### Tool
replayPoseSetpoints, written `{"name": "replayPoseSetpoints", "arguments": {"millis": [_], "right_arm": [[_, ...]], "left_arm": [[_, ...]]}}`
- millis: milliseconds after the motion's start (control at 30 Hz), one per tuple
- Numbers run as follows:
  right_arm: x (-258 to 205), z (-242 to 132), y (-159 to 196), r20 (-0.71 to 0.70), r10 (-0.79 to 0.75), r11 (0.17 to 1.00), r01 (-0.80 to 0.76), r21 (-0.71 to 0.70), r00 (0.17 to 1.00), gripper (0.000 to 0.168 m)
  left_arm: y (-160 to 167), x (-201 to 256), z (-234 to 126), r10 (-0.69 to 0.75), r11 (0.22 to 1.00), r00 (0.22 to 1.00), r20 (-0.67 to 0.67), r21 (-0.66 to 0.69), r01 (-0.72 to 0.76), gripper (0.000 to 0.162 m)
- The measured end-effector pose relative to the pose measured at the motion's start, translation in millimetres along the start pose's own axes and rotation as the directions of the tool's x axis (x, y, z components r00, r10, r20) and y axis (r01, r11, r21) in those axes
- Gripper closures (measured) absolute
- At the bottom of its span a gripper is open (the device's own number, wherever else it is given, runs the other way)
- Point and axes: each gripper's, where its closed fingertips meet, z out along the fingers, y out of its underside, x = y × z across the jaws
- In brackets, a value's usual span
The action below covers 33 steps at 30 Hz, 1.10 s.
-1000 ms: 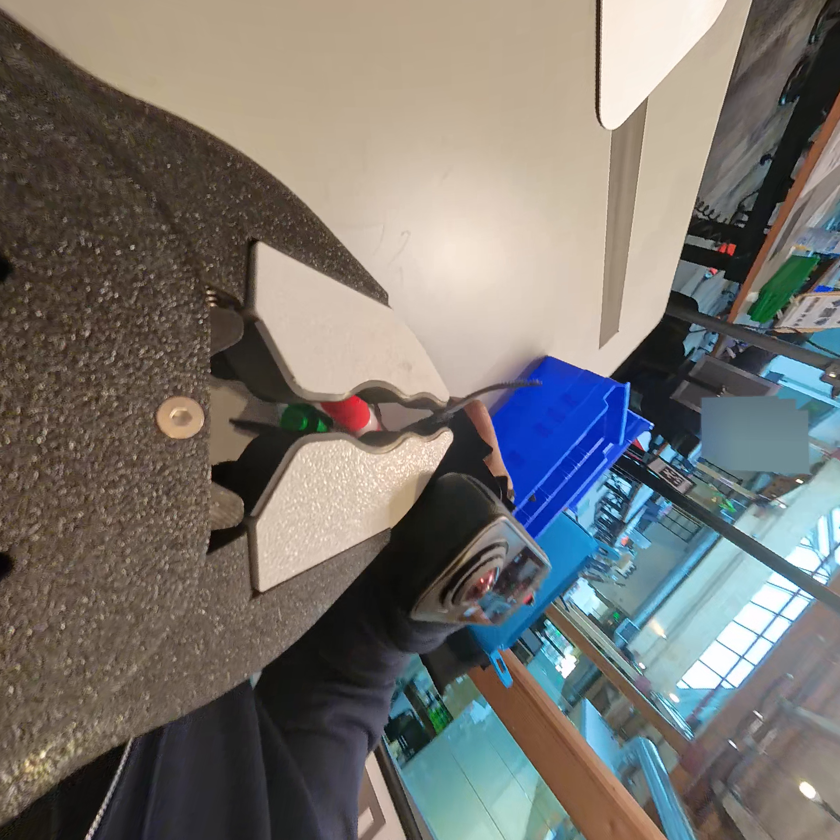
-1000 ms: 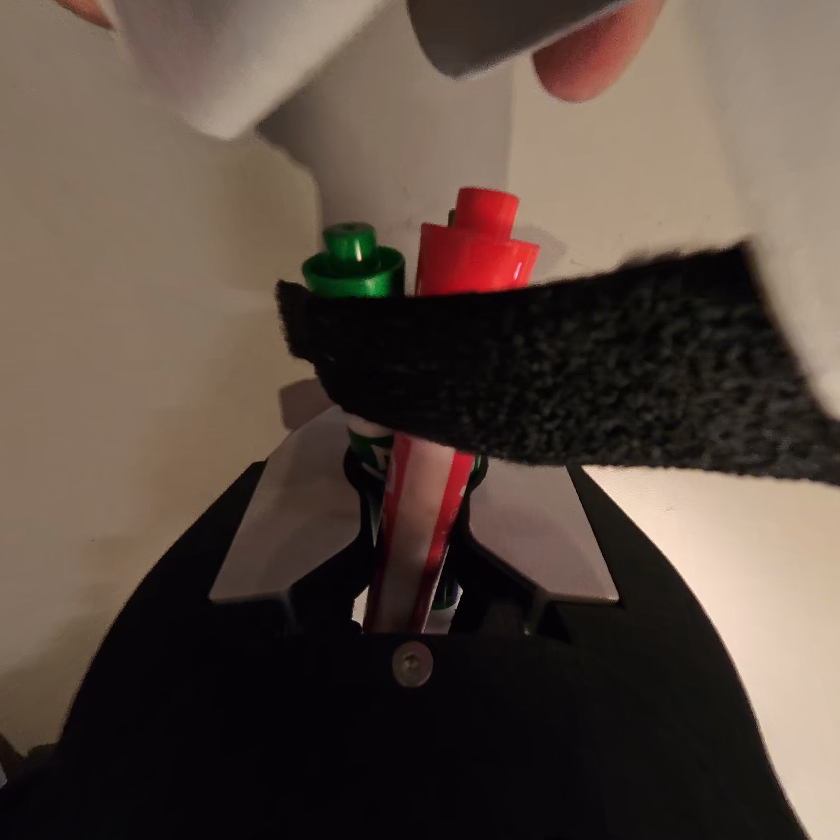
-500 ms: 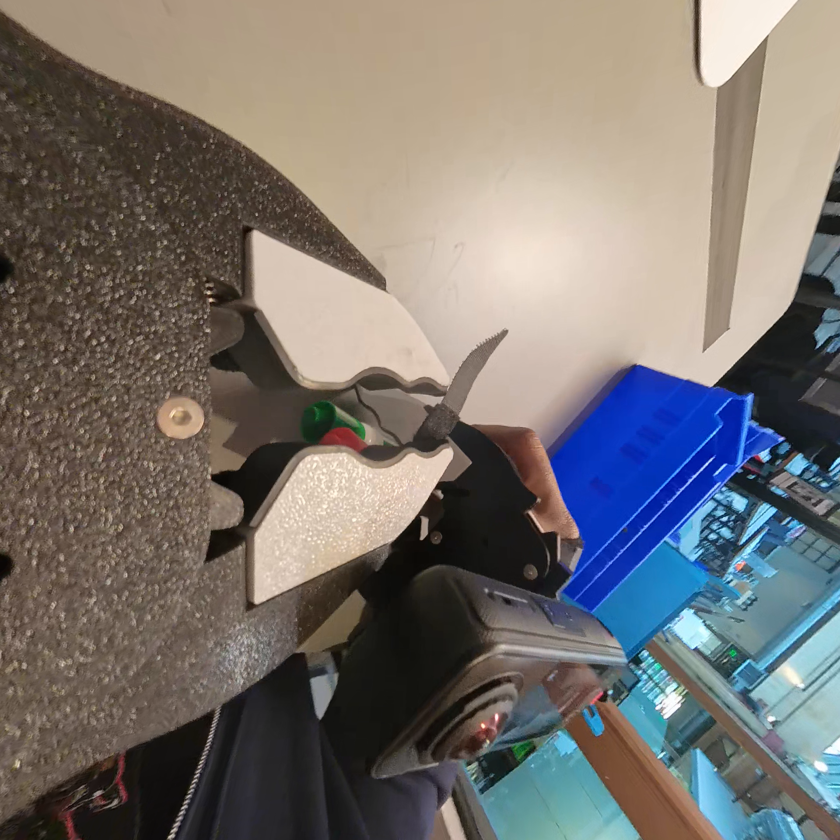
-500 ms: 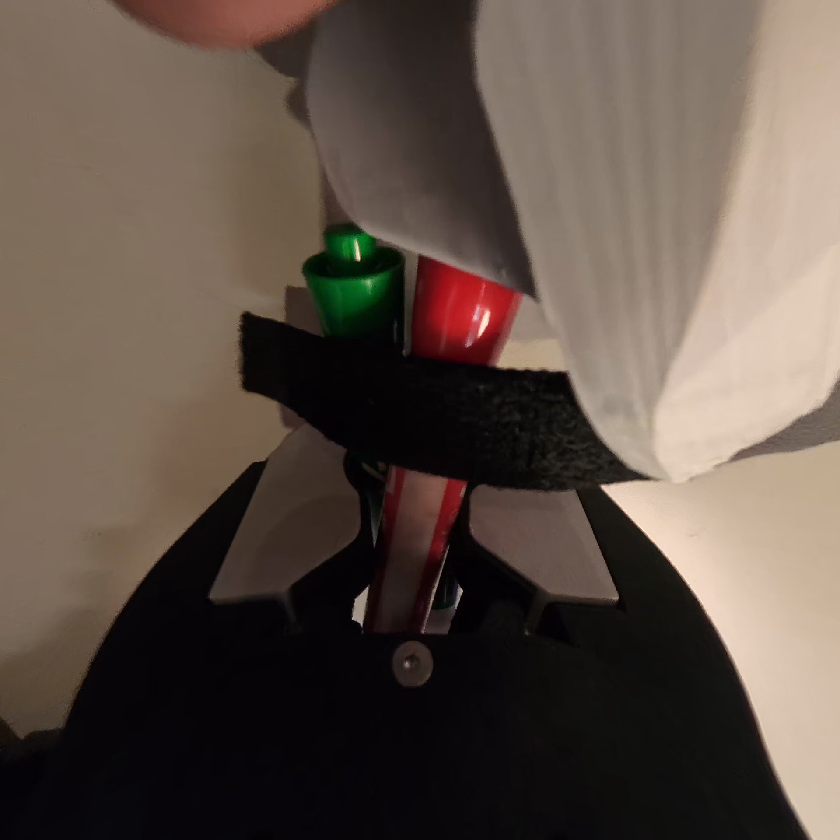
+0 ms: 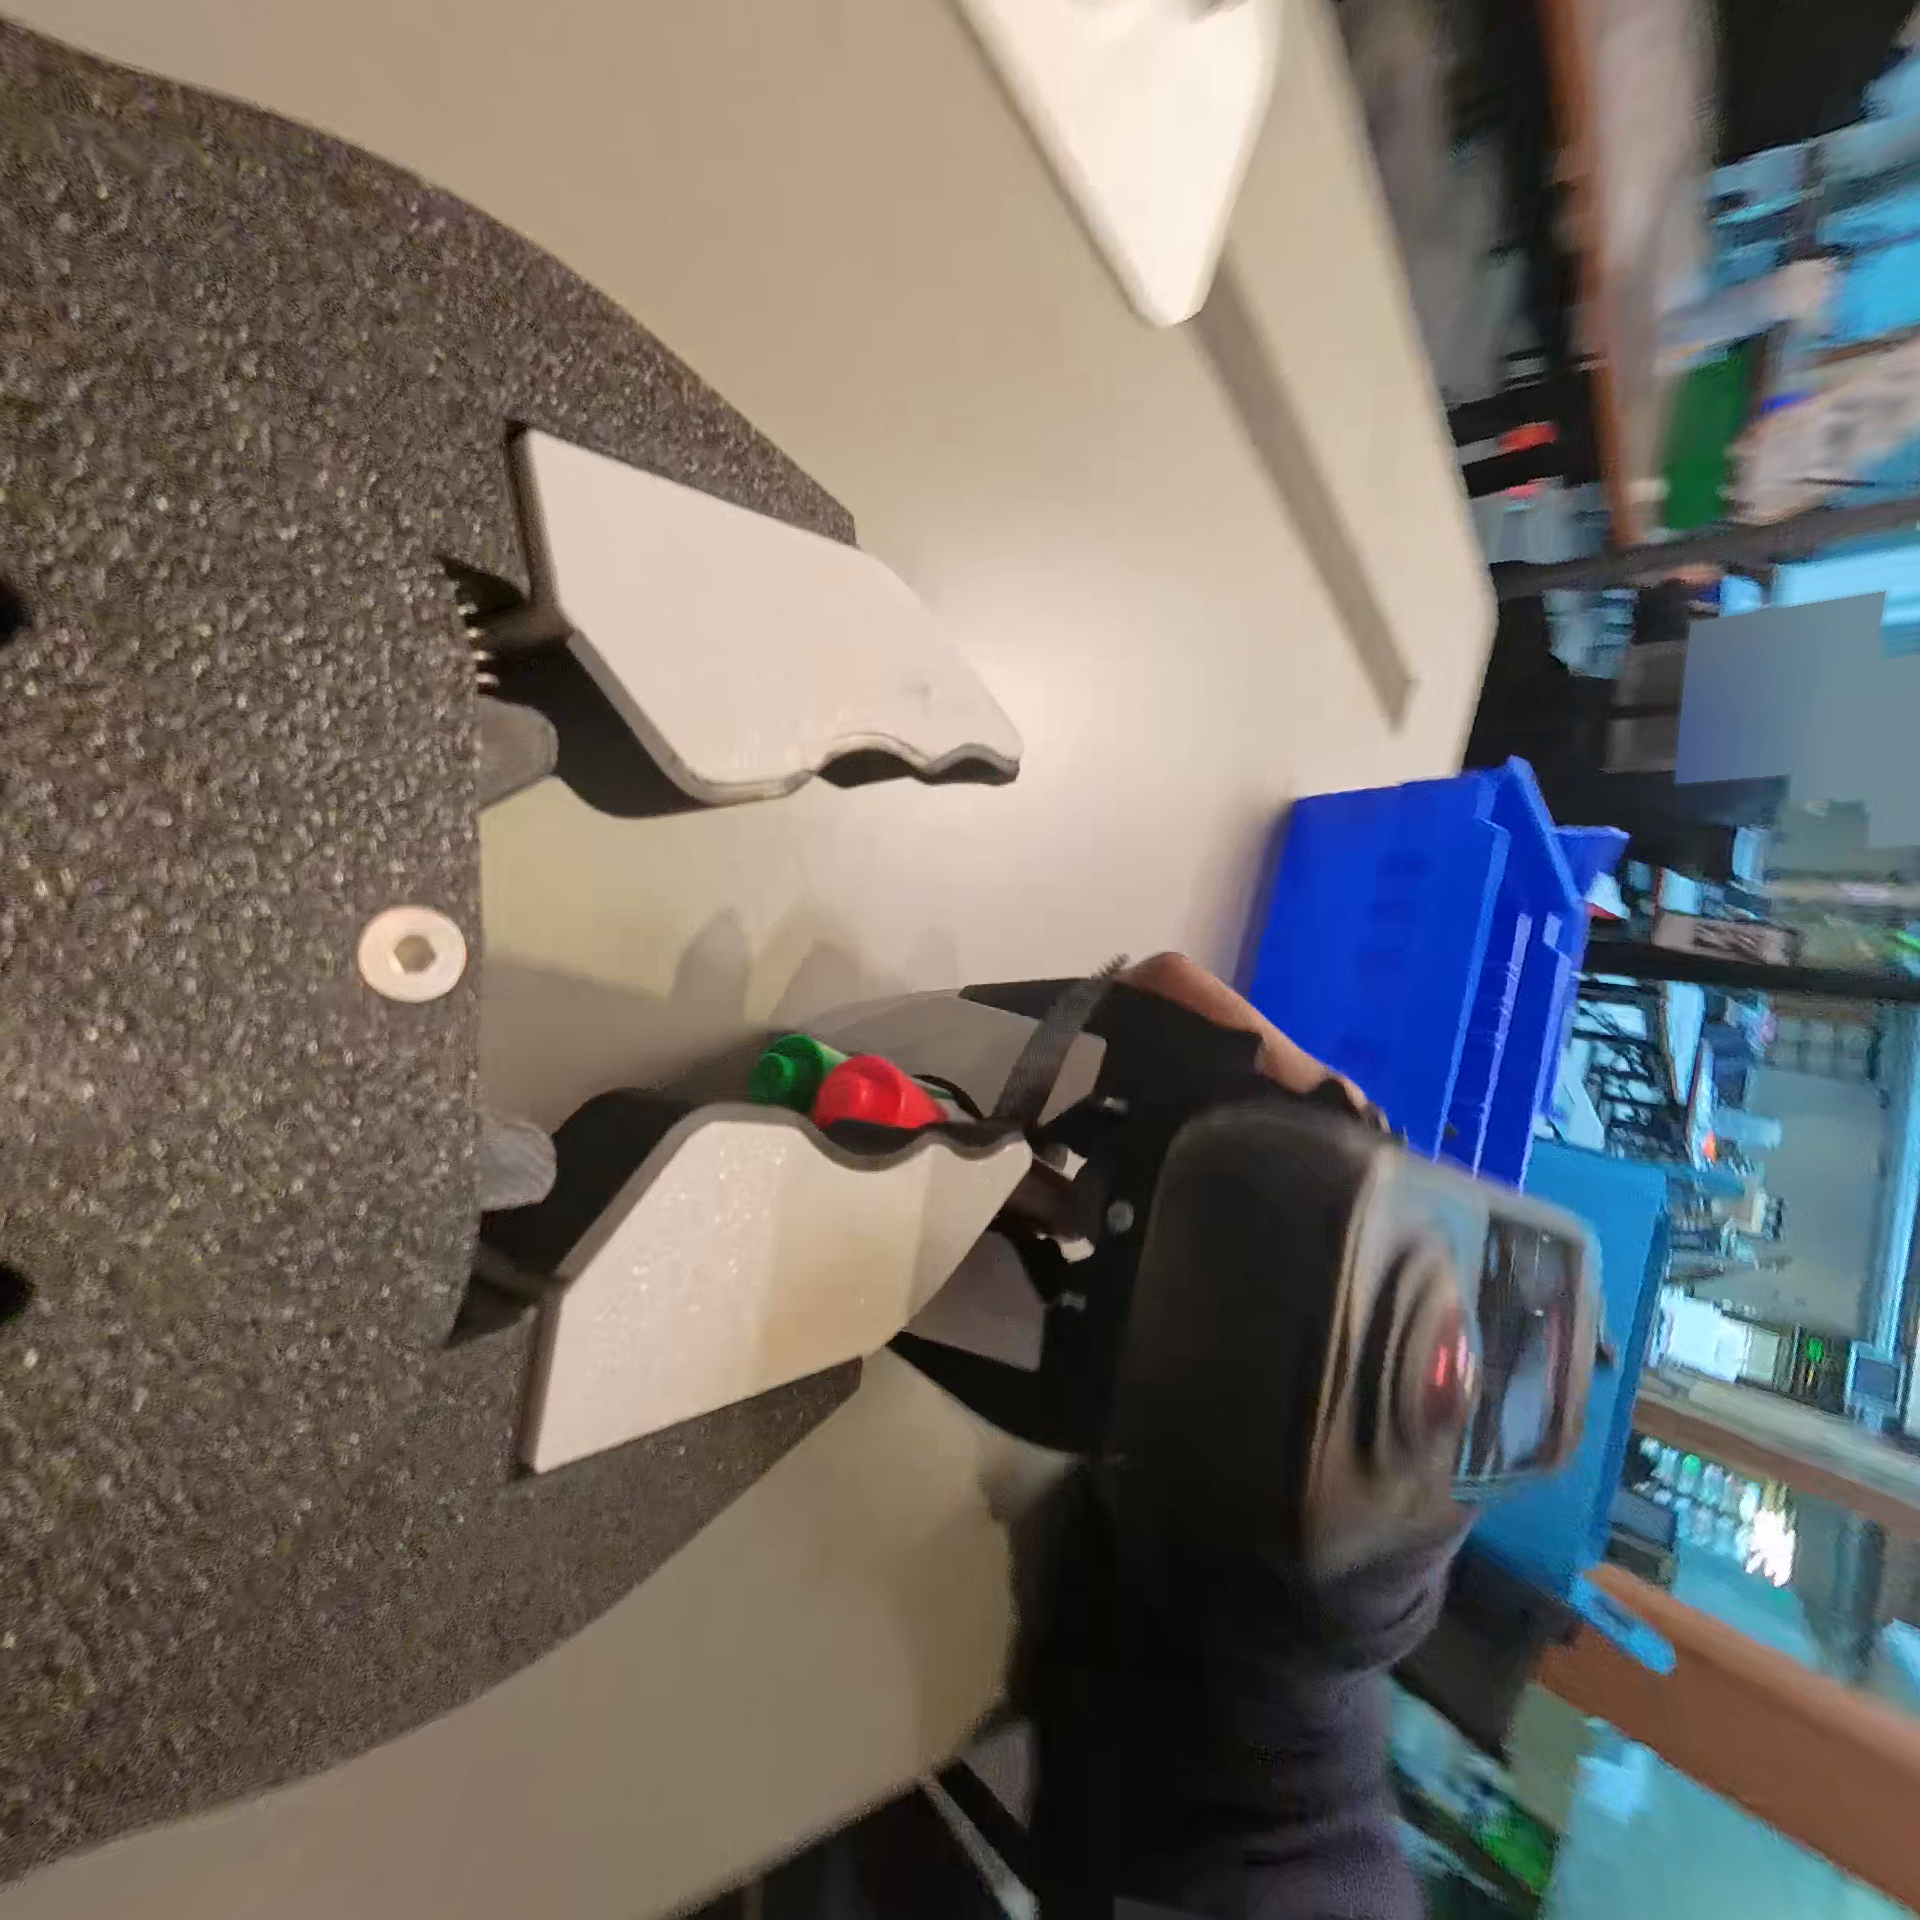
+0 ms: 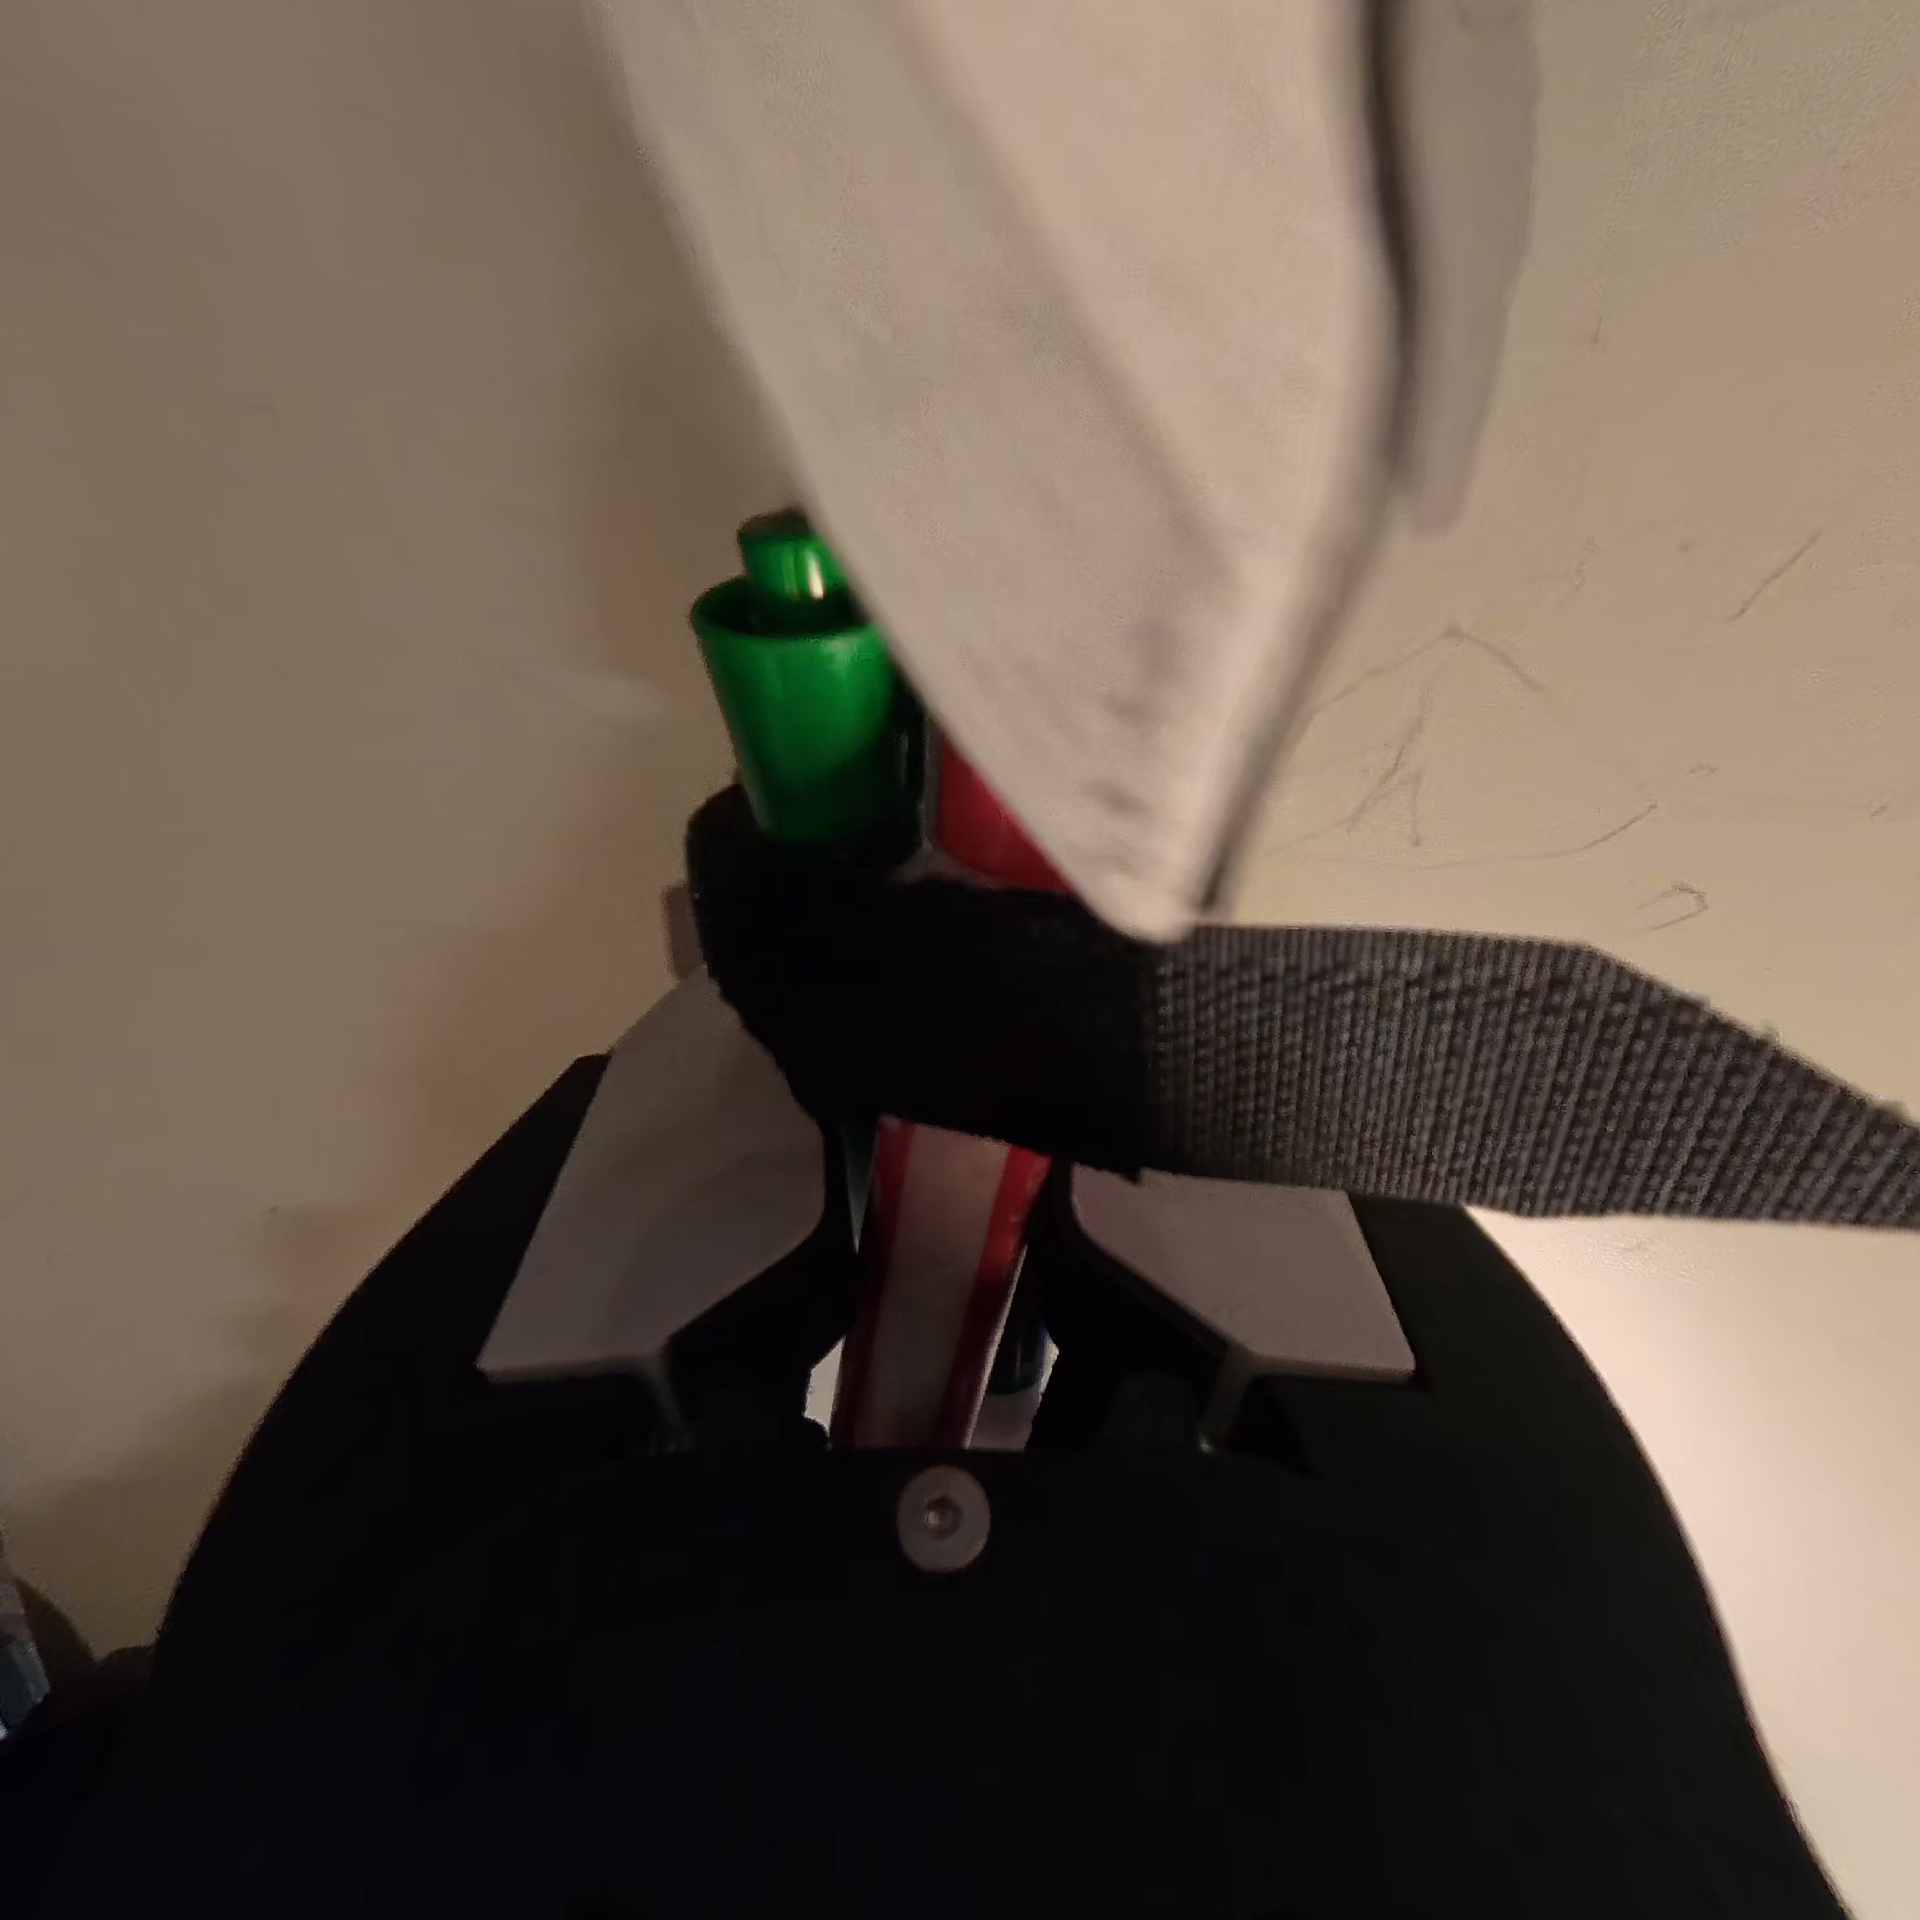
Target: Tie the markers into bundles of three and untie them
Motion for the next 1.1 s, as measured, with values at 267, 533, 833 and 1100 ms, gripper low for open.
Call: {"name": "replayPoseSetpoints", "arguments": {"millis": [267,533,833,1100], "right_arm": [[-1,0,0,0.016,0.007,1.0,-0.007,0.011,1.0,0.128],[-1,-1,2,0.012,0.007,1.0,-0.007,0.001,1.0,0.129],[-2,0,1,0.0,-0.013,1.0,0.013,-0.009,1.0,0.128],[0,-1,0,-0.014,-0.011,1.0,0.011,-0.007,1.0,0.128]], "left_arm": [[-3,55,-25,0.72,0.687,0.694,-0.017,0.161,-0.709,0.084],[45,69,17,0.854,0.491,0.498,-0.153,-0.085,-0.867,0.066],[48,51,25,0.795,0.569,0.595,-0.117,-0.193,-0.799,0.082],[42,49,25,0.716,0.677,0.694,-0.08,-0.163,-0.717,0.086]]}}
